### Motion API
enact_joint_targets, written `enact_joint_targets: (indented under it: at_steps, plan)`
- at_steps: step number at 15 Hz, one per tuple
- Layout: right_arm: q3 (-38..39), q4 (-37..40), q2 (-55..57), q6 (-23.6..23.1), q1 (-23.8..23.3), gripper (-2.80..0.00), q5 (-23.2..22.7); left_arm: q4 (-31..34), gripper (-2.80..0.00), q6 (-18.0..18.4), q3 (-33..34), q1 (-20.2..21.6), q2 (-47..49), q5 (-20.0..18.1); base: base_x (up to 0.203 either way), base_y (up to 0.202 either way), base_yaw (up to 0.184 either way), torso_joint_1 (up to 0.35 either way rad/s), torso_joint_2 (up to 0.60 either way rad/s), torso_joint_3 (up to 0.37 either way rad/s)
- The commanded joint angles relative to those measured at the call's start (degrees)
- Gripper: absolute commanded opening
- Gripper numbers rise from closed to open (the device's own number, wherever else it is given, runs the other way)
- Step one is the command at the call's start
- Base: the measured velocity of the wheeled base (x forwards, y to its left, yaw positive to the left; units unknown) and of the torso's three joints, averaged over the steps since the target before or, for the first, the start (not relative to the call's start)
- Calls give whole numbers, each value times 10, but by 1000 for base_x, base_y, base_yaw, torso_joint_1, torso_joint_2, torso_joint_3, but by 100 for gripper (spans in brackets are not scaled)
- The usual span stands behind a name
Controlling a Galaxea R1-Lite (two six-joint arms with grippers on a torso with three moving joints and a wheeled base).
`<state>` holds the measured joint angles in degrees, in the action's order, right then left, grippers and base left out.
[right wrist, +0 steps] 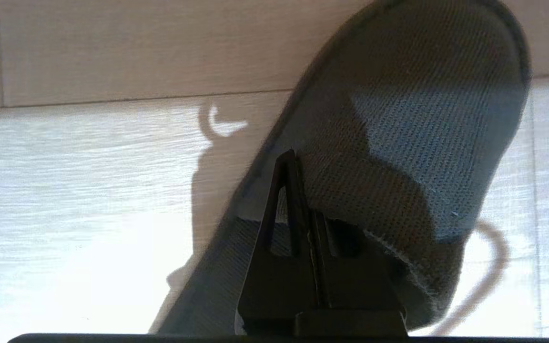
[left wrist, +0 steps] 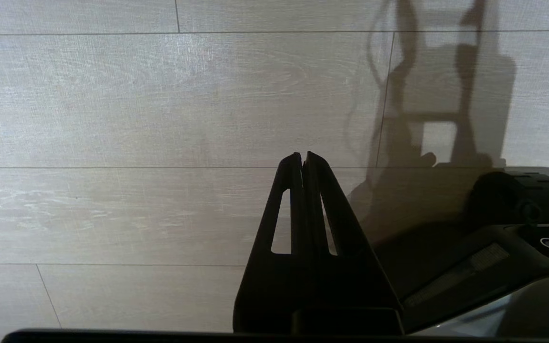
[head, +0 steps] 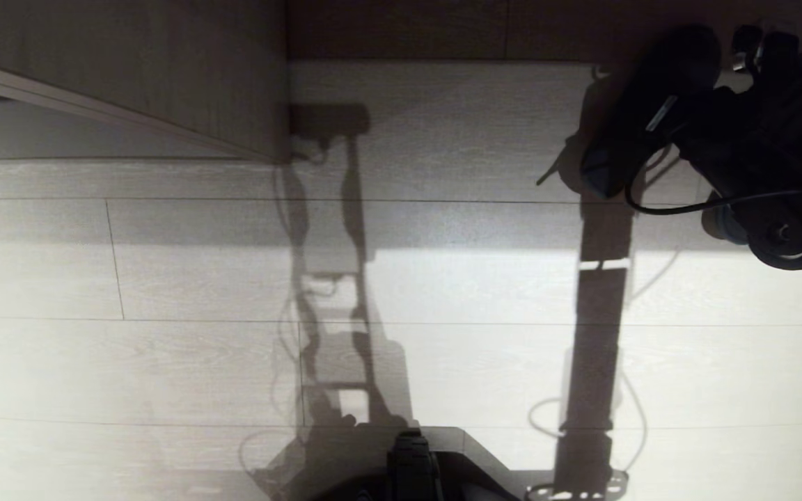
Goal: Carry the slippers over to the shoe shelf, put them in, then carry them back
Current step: Pick up the slippers on the floor
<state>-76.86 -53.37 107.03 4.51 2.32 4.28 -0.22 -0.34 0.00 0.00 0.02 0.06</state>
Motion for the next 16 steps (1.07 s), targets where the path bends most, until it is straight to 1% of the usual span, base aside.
enact_joint_targets:
  at_steps: [1, 2, 3, 7, 8, 10, 12, 13, 14, 16]
  plan:
    - [3, -6, 0, -2, -7, -280, -2, 0, -280, 0, 0, 0, 0, 0, 0, 0, 0, 0, 0, 0]
    - [4, -8, 0, -3, -8, -280, -5, 0, -280, 0, 0, 0, 0, 0, 0, 0, 0, 0, 0, 0]
    - [6, -14, -1, -11, -21, -280, -22, 0, -280, 0, 0, 0, 0, 0, 0, 0, 0, 0, 0, 0]
    - [9, -31, -4, -37, -49, -280, -59, 0, -280, 0, 0, 0, 0, 0, 0, 0, 0, 0, 0, 0]
    - [9, -31, -4, -37, -49, -280, -59, 0, -280, 0, 0, 0, 0, 0, 0, 0, 0, 0, 0, 0]
    - [19, -50, -6, -66, -64, -280, -88, 0, -280, 0, 0, 0, 0, 0, 0, 0, 0, 0, 0, 0]
    - [26, -69, -6, -73, -72, -280, -102, 0, -280, 0, 0, 0, 0, 0, 0, 0, 0, 0, 0, 0]
    - [26, -72, -6, -75, -80, -280, -117, 0, -280, 0, 0, 0, 0, 0, 0, 0, 0, 0, 0, 0]
    - [26, -72, -6, -76, -81, -280, -119, 0, -280, 0, 0, 0, 0, 0, 0, 0, 0, 0, 0, 0]
    - [31, -73, -6, -85, -101, -280, -132, 0, -280, 0, 0, 0, 0, 0, 0, 0, 0, 0, 0, 0]
